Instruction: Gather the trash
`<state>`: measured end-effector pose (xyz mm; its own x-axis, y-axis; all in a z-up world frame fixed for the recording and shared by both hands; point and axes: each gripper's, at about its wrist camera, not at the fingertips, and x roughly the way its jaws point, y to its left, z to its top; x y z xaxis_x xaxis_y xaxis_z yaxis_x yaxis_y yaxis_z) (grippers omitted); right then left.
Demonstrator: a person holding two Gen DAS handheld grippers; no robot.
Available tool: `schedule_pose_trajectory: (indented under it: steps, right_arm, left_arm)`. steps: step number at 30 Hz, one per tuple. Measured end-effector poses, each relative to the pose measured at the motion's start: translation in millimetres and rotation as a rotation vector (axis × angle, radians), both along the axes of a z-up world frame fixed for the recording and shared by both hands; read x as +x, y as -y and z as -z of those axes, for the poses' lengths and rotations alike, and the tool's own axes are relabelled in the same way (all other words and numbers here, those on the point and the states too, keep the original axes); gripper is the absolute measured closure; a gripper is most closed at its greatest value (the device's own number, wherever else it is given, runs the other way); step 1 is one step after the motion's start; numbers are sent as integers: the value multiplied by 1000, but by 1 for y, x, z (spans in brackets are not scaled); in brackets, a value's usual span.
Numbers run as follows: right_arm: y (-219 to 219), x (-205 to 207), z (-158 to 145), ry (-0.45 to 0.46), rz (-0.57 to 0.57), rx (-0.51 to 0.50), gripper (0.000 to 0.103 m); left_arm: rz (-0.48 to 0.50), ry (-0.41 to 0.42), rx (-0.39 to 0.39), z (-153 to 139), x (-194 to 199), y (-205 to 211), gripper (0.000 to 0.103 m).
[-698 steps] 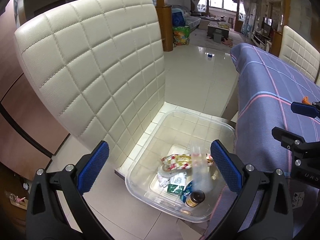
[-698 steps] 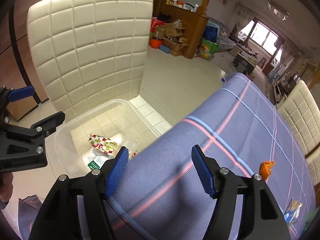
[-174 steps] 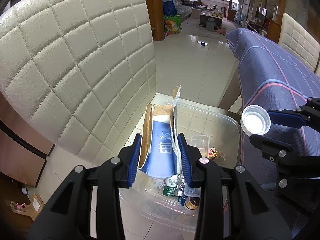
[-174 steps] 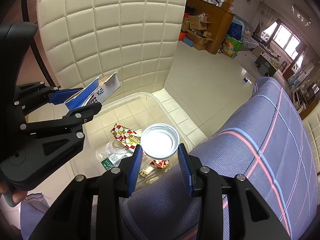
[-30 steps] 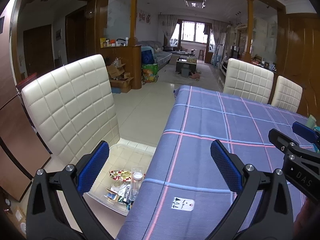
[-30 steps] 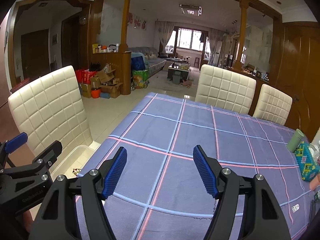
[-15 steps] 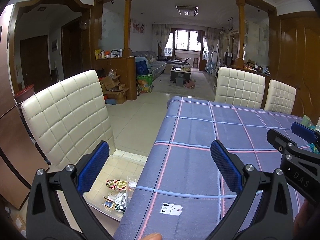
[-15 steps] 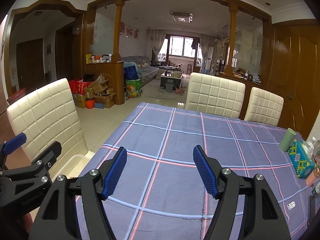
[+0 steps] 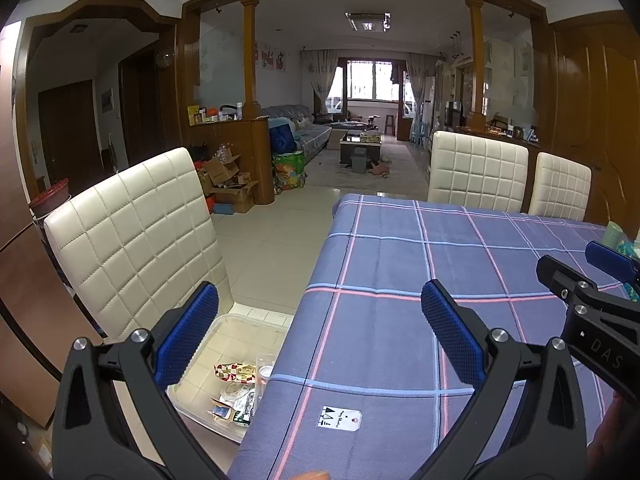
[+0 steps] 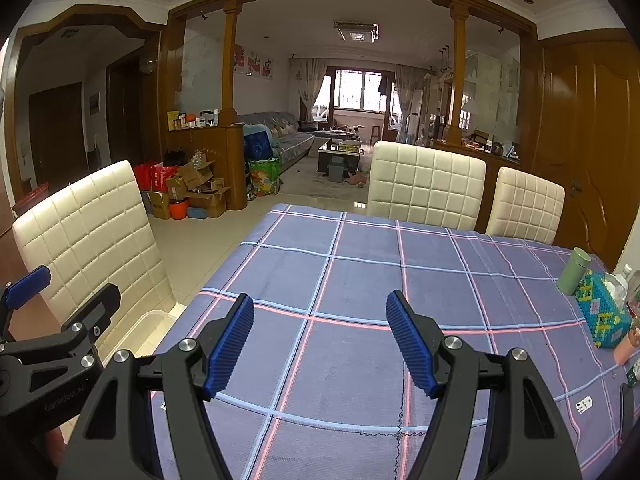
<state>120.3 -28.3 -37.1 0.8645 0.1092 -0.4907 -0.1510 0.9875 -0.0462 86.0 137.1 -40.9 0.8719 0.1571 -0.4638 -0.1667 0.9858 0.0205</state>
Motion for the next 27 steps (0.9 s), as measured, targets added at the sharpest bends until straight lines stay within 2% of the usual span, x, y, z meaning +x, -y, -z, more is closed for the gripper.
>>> schedule_pose_trajectory:
  steps: [18,27]
  right_arm:
    - [10,1,1,-9,2,9,36]
    - [11,4,4,-17,4,14,36]
  left_arm:
    - [27,9,1,-1,-2,2,3]
    - [25,-12,-18,1,0,0,3]
